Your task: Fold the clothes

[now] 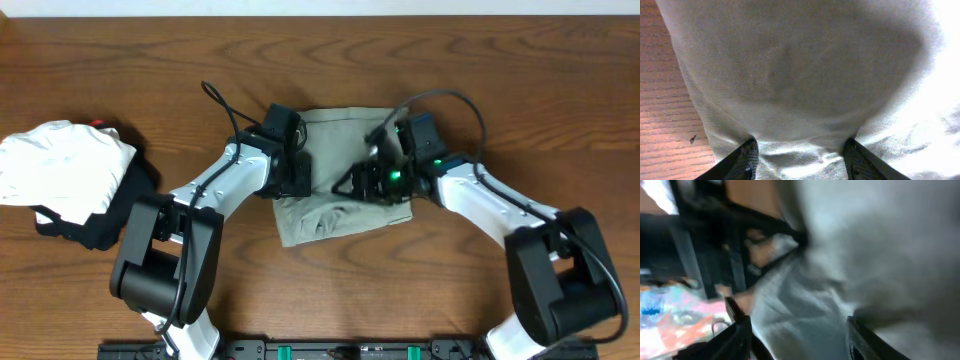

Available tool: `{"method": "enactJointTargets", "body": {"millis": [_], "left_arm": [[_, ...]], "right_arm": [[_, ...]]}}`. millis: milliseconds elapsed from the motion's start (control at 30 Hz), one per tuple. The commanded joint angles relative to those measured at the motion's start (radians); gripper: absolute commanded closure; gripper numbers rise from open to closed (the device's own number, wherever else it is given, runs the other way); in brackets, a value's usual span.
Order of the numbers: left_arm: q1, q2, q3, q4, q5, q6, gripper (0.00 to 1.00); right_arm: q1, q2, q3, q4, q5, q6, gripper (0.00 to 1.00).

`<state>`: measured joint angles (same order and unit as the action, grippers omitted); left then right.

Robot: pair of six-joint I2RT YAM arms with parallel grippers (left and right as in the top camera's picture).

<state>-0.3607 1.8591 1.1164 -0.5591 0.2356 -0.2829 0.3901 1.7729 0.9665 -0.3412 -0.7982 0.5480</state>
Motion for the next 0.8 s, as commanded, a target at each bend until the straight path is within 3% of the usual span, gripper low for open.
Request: {"method": "enactJointTargets", "body": {"millis": [0,100,233,467,567,767], "left_arm": [[0.002,0.029,-0.002,-0.039,-0.021,0.020,0.43],[0.005,0.029,-0.002,-0.069,-0.031,0.037,0.43],[0.004,0.029,-0.002,-0.130,-0.053,0.035,0.43],[0.004,0.028,-0.002,-0.216,-0.017,0.035,0.38],[0.004,0.024,-0.002,-0.251,0.084,0.035,0.39],[0.004,-0.024,-0.002,-0.325,0.145,0.017,0.56]], "right_arm": [[-0.032,0.023,-0.001,-0.115,0.077,-0.044,0.42],[-0.104,0.024,-0.001,-0.252,0.220,-0.133,0.39],[-0.212,0.025,-0.001,-0.330,0.257,-0.214,0.39],[-0.269,0.024,0.000,-0.333,0.322,-0.290,0.39],[-0.274,0.022,0.009,-0.332,0.386,-0.295,0.38],[-0.316,-0.022,0.083,-0.357,0.436,-0.318,0.37]]}}
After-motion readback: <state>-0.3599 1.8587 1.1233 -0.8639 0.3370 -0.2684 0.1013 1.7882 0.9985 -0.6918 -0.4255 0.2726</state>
